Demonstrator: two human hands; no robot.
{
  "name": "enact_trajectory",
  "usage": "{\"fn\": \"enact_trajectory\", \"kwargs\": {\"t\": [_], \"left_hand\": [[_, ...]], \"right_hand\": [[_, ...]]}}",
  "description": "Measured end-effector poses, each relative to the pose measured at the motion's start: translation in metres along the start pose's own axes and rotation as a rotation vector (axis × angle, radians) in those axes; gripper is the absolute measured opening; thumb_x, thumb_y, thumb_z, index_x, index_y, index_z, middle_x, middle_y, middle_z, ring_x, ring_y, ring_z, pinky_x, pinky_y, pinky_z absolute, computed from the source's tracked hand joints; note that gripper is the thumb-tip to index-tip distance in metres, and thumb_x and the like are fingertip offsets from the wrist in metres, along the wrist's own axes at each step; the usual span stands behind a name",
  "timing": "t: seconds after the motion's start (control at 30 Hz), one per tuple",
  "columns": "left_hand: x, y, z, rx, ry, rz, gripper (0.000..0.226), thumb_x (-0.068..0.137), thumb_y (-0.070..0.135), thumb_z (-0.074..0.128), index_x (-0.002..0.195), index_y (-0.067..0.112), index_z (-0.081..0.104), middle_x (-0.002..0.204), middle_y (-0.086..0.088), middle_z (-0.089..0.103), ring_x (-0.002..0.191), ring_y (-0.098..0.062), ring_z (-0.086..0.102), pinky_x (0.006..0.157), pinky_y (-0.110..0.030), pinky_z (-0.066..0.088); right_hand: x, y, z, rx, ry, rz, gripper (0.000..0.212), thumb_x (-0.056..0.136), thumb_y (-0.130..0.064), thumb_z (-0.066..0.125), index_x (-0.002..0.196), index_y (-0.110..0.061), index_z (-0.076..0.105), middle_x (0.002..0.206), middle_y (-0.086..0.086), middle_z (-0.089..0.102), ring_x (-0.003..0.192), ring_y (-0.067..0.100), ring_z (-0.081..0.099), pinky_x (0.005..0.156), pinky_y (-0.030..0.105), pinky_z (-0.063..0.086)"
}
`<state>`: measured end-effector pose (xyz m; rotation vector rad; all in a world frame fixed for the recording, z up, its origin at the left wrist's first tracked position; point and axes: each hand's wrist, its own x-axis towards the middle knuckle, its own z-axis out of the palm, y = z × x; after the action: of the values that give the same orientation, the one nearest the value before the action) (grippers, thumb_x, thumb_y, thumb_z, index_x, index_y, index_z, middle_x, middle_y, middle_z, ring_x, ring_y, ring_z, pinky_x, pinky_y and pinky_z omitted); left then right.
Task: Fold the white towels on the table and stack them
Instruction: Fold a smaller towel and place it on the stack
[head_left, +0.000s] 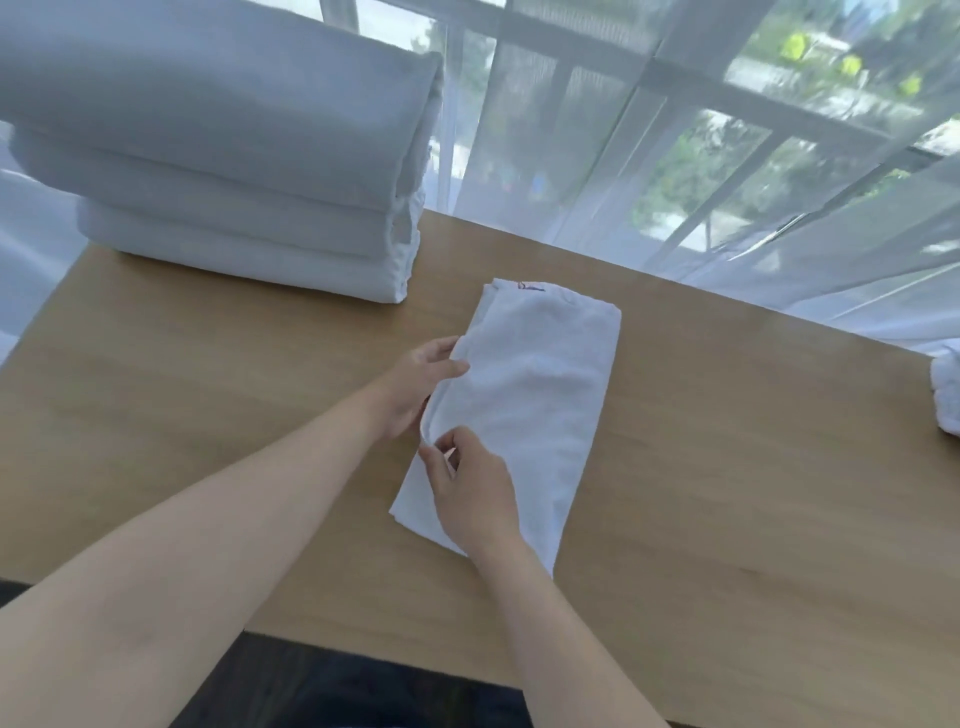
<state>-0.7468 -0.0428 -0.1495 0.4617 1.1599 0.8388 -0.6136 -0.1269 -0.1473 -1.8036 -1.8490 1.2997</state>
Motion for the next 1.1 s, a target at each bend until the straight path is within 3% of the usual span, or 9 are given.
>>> {"fn": "enact_trajectory", "kwargs": {"t": [0.17, 0.3, 0.4, 0.63, 0.87, 1.03, 1.1], "left_hand": [[0.03, 0.008, 0.005, -0.023, -0.005, -0.003, 0.056, 0.096, 0.002, 0.062, 0.147, 0.016, 0.044, 0.134, -0.003, 0.061, 0.109, -0.023, 0.069, 0.08, -0.034, 0.06], [0.052, 0.023, 0.017, -0.088, -0.051, 0.085, 0.053, 0.095, -0.004, 0.061, 0.141, 0.021, 0.051, 0.124, 0.005, 0.064, 0.104, -0.019, 0.069, 0.081, -0.035, 0.061], [0.064, 0.033, 0.025, 0.032, -0.068, 0.124, 0.048, 0.095, -0.007, 0.058, 0.128, 0.027, 0.061, 0.122, -0.002, 0.067, 0.098, -0.015, 0.07, 0.075, -0.029, 0.059], [0.088, 0.035, 0.026, 0.258, 0.094, 0.177, 0.057, 0.09, -0.019, 0.042, 0.126, 0.021, 0.061, 0.104, 0.001, 0.072, 0.095, -0.017, 0.069, 0.077, -0.03, 0.061], [0.1, 0.044, 0.035, 0.318, 0.071, 0.207, 0.04, 0.095, 0.001, 0.063, 0.124, 0.029, 0.063, 0.123, -0.011, 0.068, 0.112, -0.03, 0.067, 0.095, -0.044, 0.057], [0.111, 0.044, 0.038, 0.611, 0.211, 0.26, 0.052, 0.096, 0.006, 0.058, 0.142, 0.029, 0.052, 0.137, -0.006, 0.06, 0.124, -0.026, 0.058, 0.107, -0.041, 0.047], [0.112, 0.042, 0.037, 0.567, 0.24, 0.248, 0.064, 0.095, 0.008, 0.063, 0.152, 0.023, 0.038, 0.148, -0.008, 0.051, 0.132, -0.024, 0.051, 0.112, -0.041, 0.042]], "right_hand": [[-0.003, 0.012, 0.007, -0.028, -0.046, 0.059, 0.019, 0.1, -0.05, 0.051, 0.106, -0.032, 0.05, 0.081, -0.011, 0.06, 0.071, 0.005, 0.056, 0.054, 0.018, 0.039], [-0.006, 0.017, 0.005, 0.029, -0.064, 0.099, 0.018, 0.096, -0.055, 0.054, 0.104, -0.039, 0.048, 0.08, -0.01, 0.06, 0.062, 0.003, 0.052, 0.051, 0.015, 0.034], [-0.006, 0.018, 0.005, 0.061, -0.083, 0.114, 0.019, 0.095, -0.054, 0.057, 0.105, -0.04, 0.05, 0.08, -0.009, 0.061, 0.061, 0.005, 0.055, 0.054, 0.019, 0.041], [-0.002, 0.021, 0.013, -0.004, -0.104, 0.08, 0.024, 0.093, -0.051, 0.058, 0.111, -0.039, 0.046, 0.078, -0.009, 0.062, 0.066, 0.01, 0.059, 0.058, 0.026, 0.046], [-0.007, 0.026, 0.011, -0.079, -0.155, 0.011, 0.038, 0.092, -0.052, 0.059, 0.124, -0.038, 0.042, 0.075, -0.017, 0.05, 0.063, 0.005, 0.051, 0.057, 0.019, 0.035], [-0.011, 0.026, 0.003, 0.005, -0.194, 0.023, 0.045, 0.09, -0.055, 0.06, 0.129, -0.036, 0.047, 0.074, -0.016, 0.052, 0.066, 0.002, 0.053, 0.062, 0.016, 0.037], [-0.012, 0.026, 0.0, 0.034, -0.207, 0.031, 0.049, 0.088, -0.059, 0.061, 0.13, -0.038, 0.048, 0.073, -0.017, 0.053, 0.069, -0.002, 0.054, 0.062, 0.015, 0.038]]}}
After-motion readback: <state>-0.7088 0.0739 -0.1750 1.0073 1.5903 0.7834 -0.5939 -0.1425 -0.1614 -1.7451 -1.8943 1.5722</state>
